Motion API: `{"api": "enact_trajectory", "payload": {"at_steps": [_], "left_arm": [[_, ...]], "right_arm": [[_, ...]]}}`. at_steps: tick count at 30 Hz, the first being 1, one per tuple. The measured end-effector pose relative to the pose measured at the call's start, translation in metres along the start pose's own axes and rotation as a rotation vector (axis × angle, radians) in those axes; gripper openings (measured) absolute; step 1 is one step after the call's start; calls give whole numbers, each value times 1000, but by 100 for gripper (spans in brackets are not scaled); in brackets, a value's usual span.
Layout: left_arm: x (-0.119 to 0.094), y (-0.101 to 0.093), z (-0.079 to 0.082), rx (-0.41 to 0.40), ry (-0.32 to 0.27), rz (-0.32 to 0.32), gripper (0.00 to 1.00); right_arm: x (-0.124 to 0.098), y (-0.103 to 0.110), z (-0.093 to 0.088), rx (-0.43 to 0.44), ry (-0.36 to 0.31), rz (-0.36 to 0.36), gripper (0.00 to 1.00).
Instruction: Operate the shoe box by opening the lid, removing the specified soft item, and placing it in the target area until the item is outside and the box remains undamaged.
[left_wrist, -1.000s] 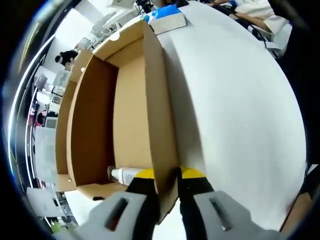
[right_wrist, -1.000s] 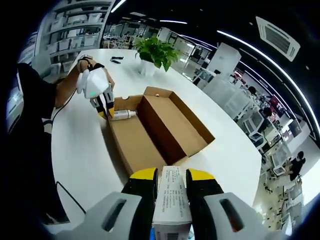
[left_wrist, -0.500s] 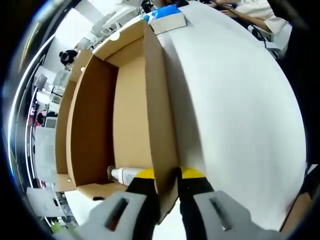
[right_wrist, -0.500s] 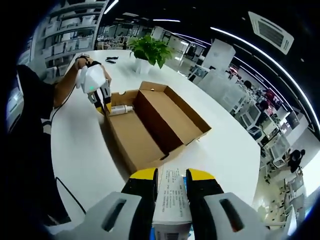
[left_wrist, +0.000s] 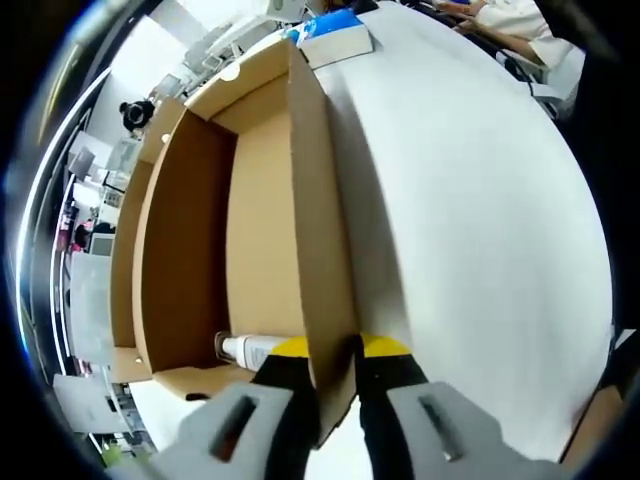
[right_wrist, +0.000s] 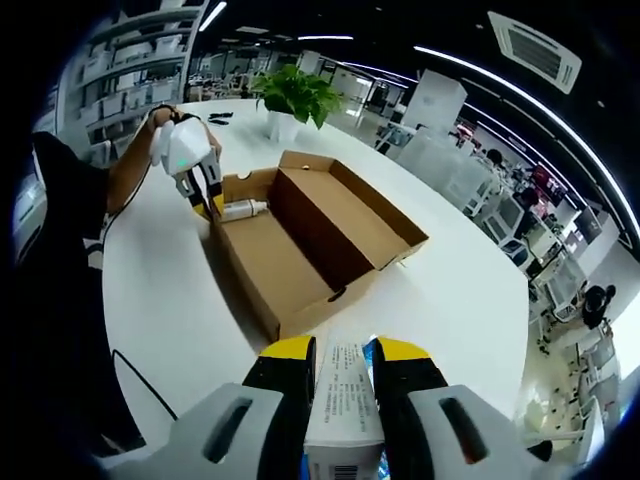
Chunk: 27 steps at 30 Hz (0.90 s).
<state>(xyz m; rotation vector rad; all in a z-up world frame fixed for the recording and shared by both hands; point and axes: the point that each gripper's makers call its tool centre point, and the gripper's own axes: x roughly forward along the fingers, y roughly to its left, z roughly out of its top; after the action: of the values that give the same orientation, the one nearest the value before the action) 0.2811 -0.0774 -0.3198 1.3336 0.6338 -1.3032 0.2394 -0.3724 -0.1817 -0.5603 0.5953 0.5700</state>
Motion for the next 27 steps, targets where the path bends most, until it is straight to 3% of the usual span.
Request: {"api": "enact_trajectory", "payload": {"at_steps": [14, 27], "left_arm": [[0, 1, 0, 0, -1, 2, 12], [1, 1, -1, 1, 2, 5, 12]], "right_arm": [[6, 7, -25, 101, -15, 22, 22], [-3, 6, -41, 183, -31, 28, 22]]}}
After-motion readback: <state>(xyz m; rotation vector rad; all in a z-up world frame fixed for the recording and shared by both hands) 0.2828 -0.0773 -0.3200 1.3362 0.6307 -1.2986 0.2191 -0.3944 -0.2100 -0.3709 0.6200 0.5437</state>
